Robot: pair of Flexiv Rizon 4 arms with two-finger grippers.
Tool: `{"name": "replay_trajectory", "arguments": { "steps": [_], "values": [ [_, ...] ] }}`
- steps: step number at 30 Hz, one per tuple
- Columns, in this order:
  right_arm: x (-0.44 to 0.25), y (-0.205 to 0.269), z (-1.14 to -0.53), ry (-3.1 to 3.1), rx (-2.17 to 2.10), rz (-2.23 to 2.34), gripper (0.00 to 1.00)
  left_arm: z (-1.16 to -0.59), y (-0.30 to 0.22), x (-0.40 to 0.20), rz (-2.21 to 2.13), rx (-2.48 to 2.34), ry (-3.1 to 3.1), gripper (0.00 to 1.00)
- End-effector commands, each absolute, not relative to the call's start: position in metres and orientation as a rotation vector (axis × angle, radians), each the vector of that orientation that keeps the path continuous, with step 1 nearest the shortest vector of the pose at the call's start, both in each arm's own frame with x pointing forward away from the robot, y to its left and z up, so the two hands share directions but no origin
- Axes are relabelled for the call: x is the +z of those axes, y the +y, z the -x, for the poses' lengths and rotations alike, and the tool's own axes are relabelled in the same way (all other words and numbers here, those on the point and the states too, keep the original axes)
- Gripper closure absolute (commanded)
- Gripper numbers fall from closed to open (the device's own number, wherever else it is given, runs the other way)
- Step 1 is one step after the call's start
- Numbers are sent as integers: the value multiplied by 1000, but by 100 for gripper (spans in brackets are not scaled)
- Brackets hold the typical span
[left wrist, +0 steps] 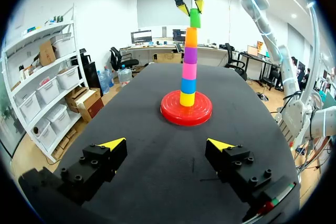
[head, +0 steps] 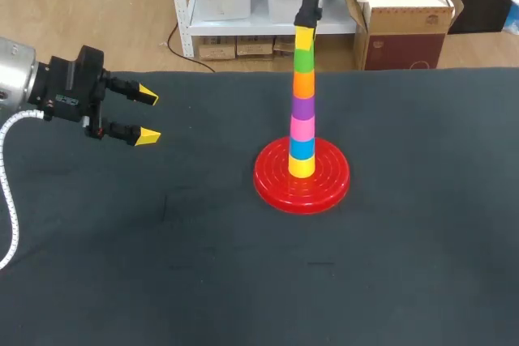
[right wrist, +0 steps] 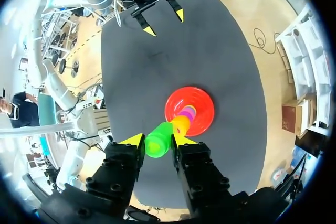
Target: Pick up and stack the cylinders on the red base in this order: pink,purple,orange,green
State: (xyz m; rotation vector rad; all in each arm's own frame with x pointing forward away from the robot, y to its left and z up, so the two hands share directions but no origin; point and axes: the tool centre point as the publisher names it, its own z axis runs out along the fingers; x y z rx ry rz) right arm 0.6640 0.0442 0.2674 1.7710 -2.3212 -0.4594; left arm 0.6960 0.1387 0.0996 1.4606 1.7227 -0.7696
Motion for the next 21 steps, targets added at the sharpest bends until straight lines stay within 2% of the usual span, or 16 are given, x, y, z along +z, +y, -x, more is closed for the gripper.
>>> {"name": "replay_trajectory", "arguments": {
  "steps": [1,13,21],
  "values": [
    [249,44,-667,-2301,-505,-1749,100,-695,140,99,-1461,-769,1720,0],
    [260,44,-666,-2324,-280,-1790,100,-695,140,99,-1461,-769,1720,0],
    [251,43,-657,-2379,-309,-1768,100,-695,140,99,-1461,-769,1720,0]
  ]
}}
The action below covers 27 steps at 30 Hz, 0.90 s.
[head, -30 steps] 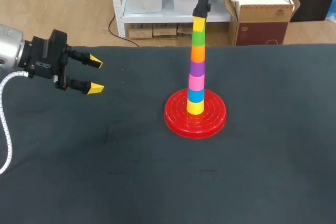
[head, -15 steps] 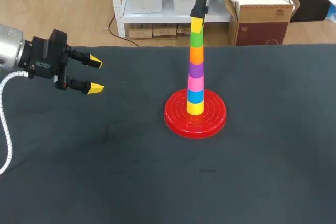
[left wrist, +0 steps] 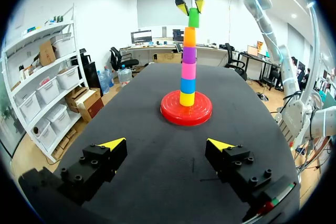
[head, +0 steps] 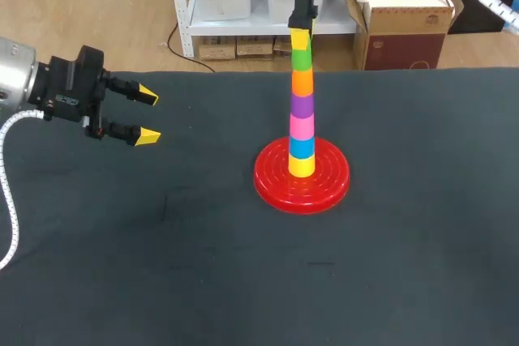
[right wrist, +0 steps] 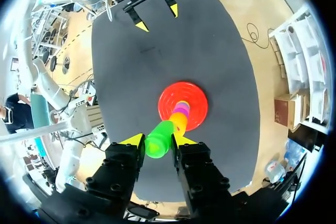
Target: Pick up and stack the cylinders on the red base in this order: pink,purple,orange,green
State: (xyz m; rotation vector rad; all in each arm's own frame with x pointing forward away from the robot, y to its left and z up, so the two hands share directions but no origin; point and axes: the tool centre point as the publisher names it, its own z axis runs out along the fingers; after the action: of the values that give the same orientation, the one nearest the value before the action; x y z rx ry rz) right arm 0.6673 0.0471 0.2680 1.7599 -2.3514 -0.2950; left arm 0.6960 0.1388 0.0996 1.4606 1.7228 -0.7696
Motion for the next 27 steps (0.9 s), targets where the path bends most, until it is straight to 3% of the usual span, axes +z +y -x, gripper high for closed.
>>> {"name": "replay_trajectory", "arguments": {
  "steps": [1,27],
  "values": [
    [251,44,-656,-2389,-288,-1772,100,-695,140,99,-1461,-769,1720,0],
    [238,39,-649,-2483,-171,-1746,100,-695,140,99,-1461,-769,1720,0]
  ]
}}
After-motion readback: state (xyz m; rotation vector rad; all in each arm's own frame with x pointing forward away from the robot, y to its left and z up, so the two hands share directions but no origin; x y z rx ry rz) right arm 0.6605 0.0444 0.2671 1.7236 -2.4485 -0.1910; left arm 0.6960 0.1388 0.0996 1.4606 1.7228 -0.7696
